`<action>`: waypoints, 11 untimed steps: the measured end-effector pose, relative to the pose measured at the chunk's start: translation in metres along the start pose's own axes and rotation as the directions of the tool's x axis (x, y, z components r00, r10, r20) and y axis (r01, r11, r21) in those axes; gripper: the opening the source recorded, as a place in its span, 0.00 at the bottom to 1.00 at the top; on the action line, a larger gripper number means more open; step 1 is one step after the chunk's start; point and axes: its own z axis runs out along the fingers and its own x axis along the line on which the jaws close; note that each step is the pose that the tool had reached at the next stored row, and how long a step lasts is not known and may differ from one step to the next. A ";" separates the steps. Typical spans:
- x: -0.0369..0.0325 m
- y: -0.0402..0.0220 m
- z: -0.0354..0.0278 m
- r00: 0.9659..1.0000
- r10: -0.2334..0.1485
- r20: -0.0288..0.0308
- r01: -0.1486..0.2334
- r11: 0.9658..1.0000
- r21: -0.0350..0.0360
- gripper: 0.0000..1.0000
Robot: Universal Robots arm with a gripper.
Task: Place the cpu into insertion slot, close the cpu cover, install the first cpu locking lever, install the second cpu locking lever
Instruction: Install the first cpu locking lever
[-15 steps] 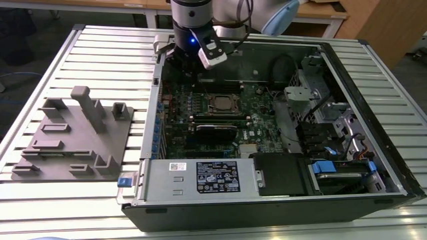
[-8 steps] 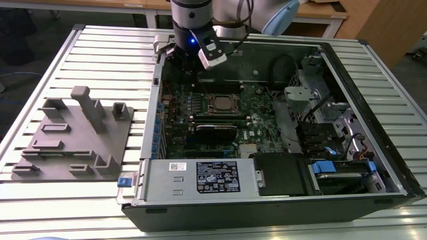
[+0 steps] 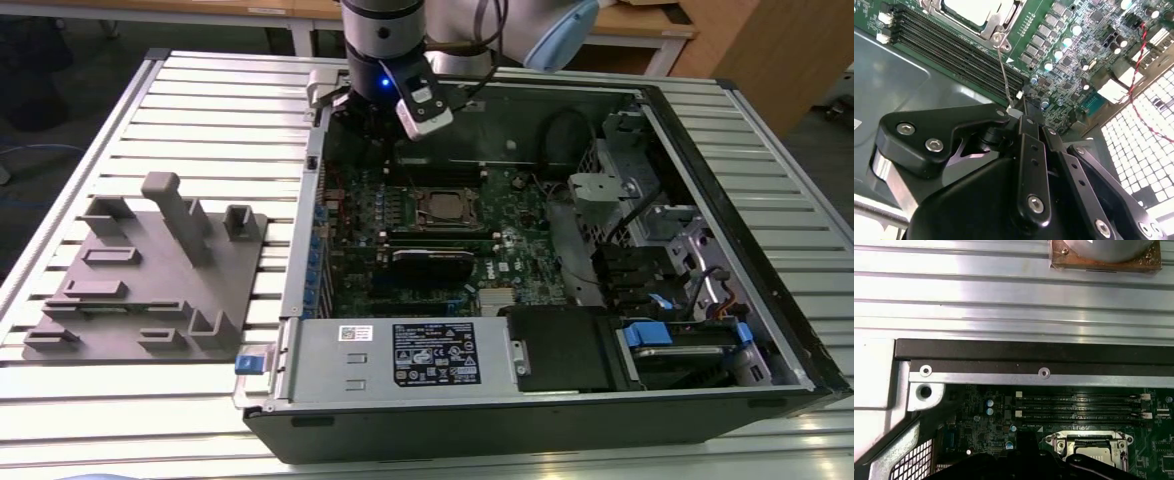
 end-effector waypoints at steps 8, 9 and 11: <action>-0.0079 -0.0001 0.0003 1.000 0.000 0.000 0.000 1.000 0.000 0.10; -0.0098 -0.0002 0.0004 1.000 0.000 0.000 0.000 1.000 0.000 0.10; -0.0141 -0.0002 0.0005 1.000 0.000 0.000 0.000 1.000 0.000 0.10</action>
